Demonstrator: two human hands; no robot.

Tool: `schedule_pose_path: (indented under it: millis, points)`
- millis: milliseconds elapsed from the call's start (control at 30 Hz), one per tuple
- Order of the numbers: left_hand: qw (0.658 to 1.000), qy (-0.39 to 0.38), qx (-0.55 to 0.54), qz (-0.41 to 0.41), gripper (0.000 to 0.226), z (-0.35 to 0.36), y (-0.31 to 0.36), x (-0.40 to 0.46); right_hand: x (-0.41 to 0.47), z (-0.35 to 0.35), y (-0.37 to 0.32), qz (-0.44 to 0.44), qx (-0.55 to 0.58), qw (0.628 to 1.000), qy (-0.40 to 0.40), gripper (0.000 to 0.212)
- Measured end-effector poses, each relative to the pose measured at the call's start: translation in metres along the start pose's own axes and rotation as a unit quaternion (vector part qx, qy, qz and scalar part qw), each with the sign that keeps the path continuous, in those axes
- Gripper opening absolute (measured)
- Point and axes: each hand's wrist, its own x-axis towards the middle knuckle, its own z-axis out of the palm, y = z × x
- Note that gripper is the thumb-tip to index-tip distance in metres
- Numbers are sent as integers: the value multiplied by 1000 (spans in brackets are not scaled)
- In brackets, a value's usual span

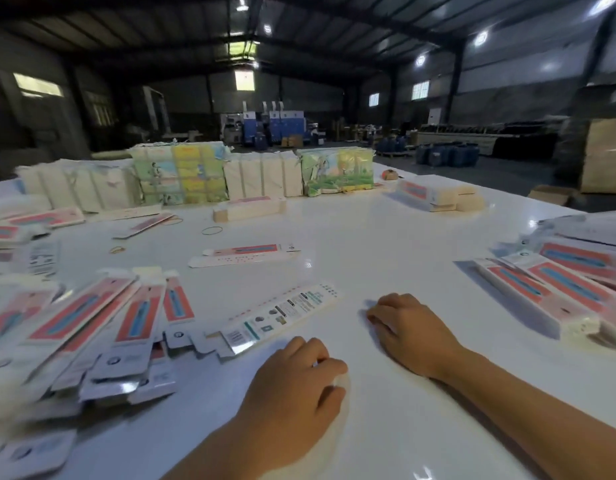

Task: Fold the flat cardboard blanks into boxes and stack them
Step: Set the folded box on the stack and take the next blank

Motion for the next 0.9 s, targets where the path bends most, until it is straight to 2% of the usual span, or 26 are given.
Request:
schedule_pose_path:
  millis: [133,233,333,400,467,533,600,733,800,900]
  points:
    - [1000,-14,0,-2,32,-3,5,-1,0,1,3,-9,24,999,26,26]
    - [997,-31,-64,-38,29,-9,-1,3,-1,0,1,-7,31,999,38,25]
    - [978,-14,-157,-137,26,-33,-29,32,0,-1,0,-3,46,998,44,24]
    - [961,-22,-146,-234,31,-52,-55,57,0,-1,0,-3,51,998,39,23]
    - [945,-96,-71,-304,49,-60,-78,72,-1,-3,0,3,58,998,40,21]
    - [919,-210,35,-332,72,-55,-95,79,-2,-5,-1,10,67,997,38,21]
    - [897,-262,50,-354,77,-46,-104,85,-2,-5,-1,11,72,997,31,21]
    - [889,-262,-27,-374,59,-44,-104,94,0,-5,1,15,77,997,21,22]
    - [892,-239,-52,-381,54,-48,-100,96,-1,-6,-1,18,86,996,19,21]
    - [930,-142,-41,-338,30,-71,-82,100,-1,-9,-3,18,82,996,8,21]
